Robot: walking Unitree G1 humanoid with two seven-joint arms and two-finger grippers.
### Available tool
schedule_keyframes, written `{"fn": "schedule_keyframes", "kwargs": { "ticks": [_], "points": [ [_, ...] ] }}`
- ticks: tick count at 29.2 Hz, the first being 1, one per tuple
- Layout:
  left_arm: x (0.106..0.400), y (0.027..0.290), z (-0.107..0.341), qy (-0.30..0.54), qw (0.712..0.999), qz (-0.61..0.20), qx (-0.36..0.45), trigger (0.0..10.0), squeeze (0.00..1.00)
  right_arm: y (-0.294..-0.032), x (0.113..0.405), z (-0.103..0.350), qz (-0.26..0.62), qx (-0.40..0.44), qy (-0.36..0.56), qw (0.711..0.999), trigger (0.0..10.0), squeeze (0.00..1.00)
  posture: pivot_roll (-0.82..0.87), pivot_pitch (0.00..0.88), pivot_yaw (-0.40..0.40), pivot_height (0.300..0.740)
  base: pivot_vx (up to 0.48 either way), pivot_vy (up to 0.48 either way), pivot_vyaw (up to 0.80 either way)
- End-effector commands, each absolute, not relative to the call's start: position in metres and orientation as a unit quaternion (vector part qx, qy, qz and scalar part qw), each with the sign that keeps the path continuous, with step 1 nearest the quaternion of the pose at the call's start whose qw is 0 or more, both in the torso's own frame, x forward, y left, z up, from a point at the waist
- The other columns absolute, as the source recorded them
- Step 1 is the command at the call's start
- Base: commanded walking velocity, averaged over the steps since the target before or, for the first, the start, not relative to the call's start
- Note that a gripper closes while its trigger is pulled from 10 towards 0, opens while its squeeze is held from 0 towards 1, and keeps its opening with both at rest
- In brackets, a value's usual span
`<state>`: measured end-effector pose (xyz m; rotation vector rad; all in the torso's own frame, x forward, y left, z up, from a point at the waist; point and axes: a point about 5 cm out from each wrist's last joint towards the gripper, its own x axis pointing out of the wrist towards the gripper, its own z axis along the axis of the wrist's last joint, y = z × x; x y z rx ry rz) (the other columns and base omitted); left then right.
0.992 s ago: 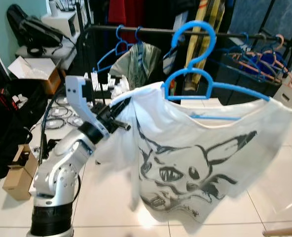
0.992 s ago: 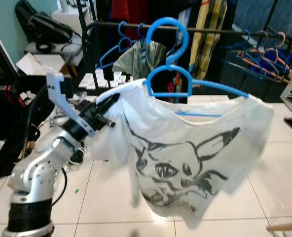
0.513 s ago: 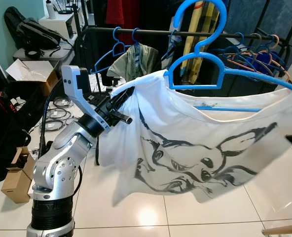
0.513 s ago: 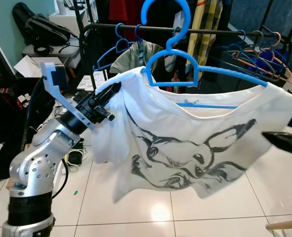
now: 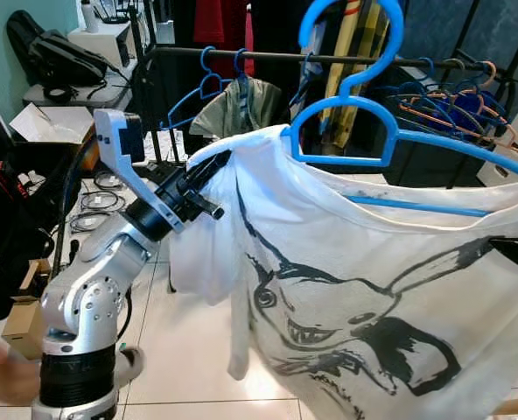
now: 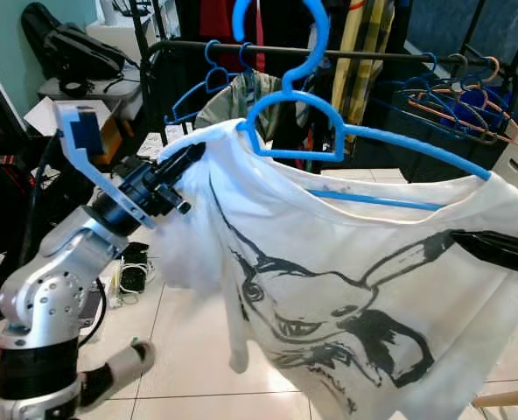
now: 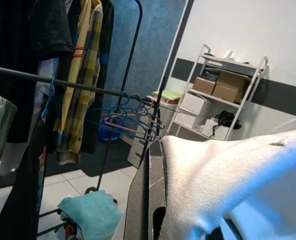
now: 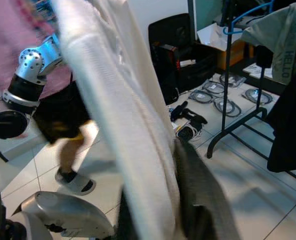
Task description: Hang hanger
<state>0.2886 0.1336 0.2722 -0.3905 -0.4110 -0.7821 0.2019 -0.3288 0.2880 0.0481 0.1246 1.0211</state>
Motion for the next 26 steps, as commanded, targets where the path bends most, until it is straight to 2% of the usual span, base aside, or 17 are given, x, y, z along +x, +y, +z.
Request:
{"fn": "schedule_keyframes", "kwargs": {
  "ticks": [1,8,10,13,21,22,23,24,26],
  "points": [
    [0.286,0.137,0.279,-0.217,0.879,-0.382,-0.186,10.0,0.00,-0.328,0.198,0.295,0.492,0.009,0.060,0.868,0.0,0.00,-0.11,0.065,-0.029,0.740,0.000,0.000,0.00],
    [0.282,0.137,0.275,-0.208,0.879,-0.398,-0.163,10.0,0.00,-0.329,0.198,0.296,0.493,0.004,0.065,0.868,0.0,0.00,-0.11,0.067,-0.030,0.740,0.000,0.000,0.00],
    [0.280,0.135,0.269,-0.191,0.881,-0.416,-0.118,10.0,0.00,-0.328,0.197,0.298,0.497,-0.004,0.072,0.865,0.0,0.00,-0.11,0.068,-0.031,0.740,0.000,0.000,0.00],
    [0.279,0.133,0.265,-0.180,0.883,-0.424,-0.091,10.0,0.00,-0.328,0.197,0.299,0.501,-0.009,0.075,0.862,0.0,0.00,-0.11,0.068,-0.031,0.740,0.000,0.000,0.00],
    [0.285,0.133,0.260,-0.167,0.896,-0.405,-0.066,10.0,0.00,-0.326,0.199,0.302,0.507,-0.023,0.085,0.857,0.0,0.00,-0.12,0.064,-0.035,0.740,0.000,0.000,0.00],
    [0.286,0.132,0.260,-0.168,0.897,-0.402,-0.068,10.0,0.00,-0.325,0.199,0.301,0.507,-0.028,0.090,0.857,1.5,0.00,-0.12,0.064,-0.034,0.740,0.000,0.000,0.00],
    [0.286,0.132,0.260,-0.169,0.898,-0.401,-0.070,10.0,0.00,-0.325,0.200,0.299,0.507,-0.031,0.093,0.856,1.5,0.00,-0.12,0.064,-0.035,0.740,0.000,0.000,0.00],
    [0.286,0.130,0.261,-0.170,0.898,-0.399,-0.072,10.0,0.00,-0.323,0.200,0.297,0.509,-0.030,0.097,0.855,10.0,0.00,-0.12,0.064,-0.035,0.740,0.000,0.000,0.00],
    [0.287,0.130,0.261,-0.171,0.898,-0.398,-0.073,10.0,0.00,-0.322,0.200,0.295,0.511,-0.029,0.101,0.853,10.0,0.00,-0.11,0.063,-0.035,0.740,0.000,0.000,0.00]
  ]
}}
